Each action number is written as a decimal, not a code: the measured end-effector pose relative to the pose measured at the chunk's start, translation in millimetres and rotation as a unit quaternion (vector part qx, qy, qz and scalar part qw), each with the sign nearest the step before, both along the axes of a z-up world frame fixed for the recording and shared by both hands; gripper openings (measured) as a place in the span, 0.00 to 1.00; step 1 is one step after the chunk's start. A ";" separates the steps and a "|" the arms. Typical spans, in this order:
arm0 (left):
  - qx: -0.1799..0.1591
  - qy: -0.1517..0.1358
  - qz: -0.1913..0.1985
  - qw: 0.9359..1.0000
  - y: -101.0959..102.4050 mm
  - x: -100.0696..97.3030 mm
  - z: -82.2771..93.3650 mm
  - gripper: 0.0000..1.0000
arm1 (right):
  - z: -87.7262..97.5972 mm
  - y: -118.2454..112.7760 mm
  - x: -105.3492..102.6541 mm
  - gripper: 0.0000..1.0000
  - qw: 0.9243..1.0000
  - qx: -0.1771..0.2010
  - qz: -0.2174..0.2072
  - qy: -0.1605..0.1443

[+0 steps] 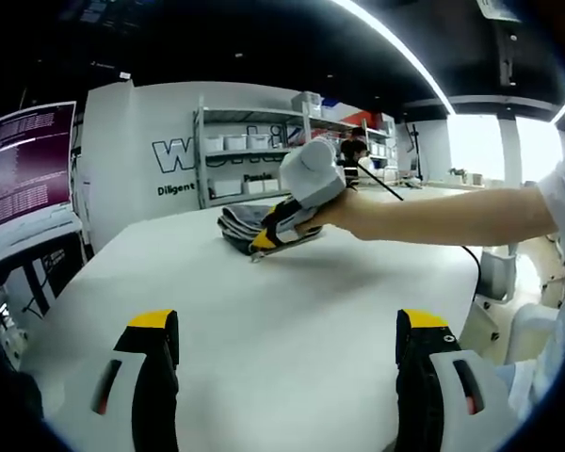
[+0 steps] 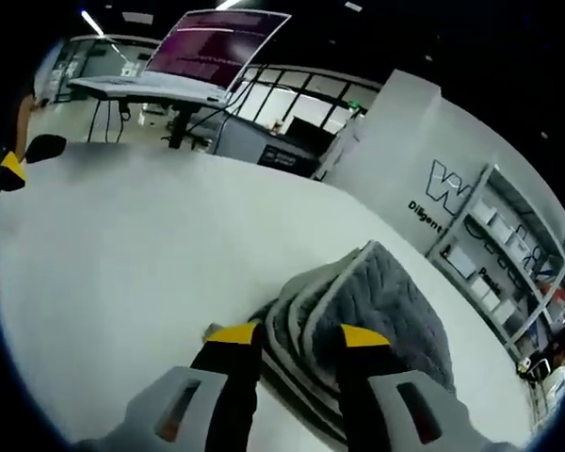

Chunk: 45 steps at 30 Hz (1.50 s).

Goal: Open the folded towel by lifting each exposed corner and separating the folded layers until the towel lies flat within the target outline without major curled edges

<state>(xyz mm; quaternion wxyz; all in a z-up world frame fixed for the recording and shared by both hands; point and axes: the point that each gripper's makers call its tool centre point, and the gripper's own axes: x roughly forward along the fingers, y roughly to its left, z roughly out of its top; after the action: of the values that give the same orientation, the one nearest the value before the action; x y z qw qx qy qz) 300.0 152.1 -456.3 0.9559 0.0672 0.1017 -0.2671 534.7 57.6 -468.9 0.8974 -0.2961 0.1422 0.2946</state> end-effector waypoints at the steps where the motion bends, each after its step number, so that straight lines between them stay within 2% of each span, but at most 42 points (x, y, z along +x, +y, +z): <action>1: 0.000 0.000 0.001 1.000 0.5 0.0 -0.4 0.94 | -0.5 0.0 0.2 0.27 1.000 0.005 -0.002 0.003; 7: -0.002 0.001 0.002 1.000 2.0 -1.5 -1.0 0.94 | -4.6 -0.7 0.8 0.23 0.998 0.050 -0.013 0.037; 11: -0.001 0.001 0.002 1.000 2.8 -2.2 -1.3 0.94 | -4.5 -3.7 0.0 0.18 0.994 0.094 -0.014 0.059; 14: -0.003 0.001 0.001 1.000 2.3 -3.3 -0.9 0.94 | 0.1 -6.1 0.4 0.08 0.990 0.125 -0.007 0.059; 18: -0.006 0.000 0.001 1.000 1.0 -3.2 0.5 0.94 | 1.6 -12.5 -2.2 0.05 0.988 0.142 -0.002 0.061; 22: -0.004 0.000 -0.001 1.000 -1.1 -3.1 0.6 0.94 | 3.5 -13.9 -5.2 0.06 0.980 0.180 -0.003 0.084; 26: -0.004 0.000 -0.002 1.000 -2.4 -3.5 0.7 0.94 | 10.1 -17.5 -6.7 0.05 0.961 0.253 -0.019 0.106; 30: -0.007 -0.001 -0.001 1.000 -2.9 -3.4 2.4 0.94 | 12.1 -20.2 -10.3 0.05 0.948 0.291 -0.024 0.126; 33: -0.008 -0.001 -0.003 1.000 -4.0 -3.9 3.1 0.94 | 12.1 -20.8 -14.5 0.05 0.942 0.305 -0.022 0.137; 37: -0.007 -0.001 -0.003 1.000 -4.7 -4.4 3.3 0.94 | 12.6 -20.4 -19.6 0.05 0.940 0.307 -0.015 0.146; 41: -0.008 -0.001 -0.002 1.000 -4.6 -4.1 3.6 0.94 | 12.5 -19.4 -28.5 0.05 0.934 0.319 -0.014 0.158; 45: -0.008 -0.002 -0.003 1.000 -5.7 -4.1 4.7 0.94 | 10.6 -19.3 -28.6 0.06 0.933 0.319 -0.012 0.165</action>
<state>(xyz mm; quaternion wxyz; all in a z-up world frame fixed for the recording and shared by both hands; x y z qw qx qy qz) 296.0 146.4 -451.6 0.9559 0.0600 0.0971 -0.2706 506.0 38.3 -458.3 0.9120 0.0599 0.1902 0.3584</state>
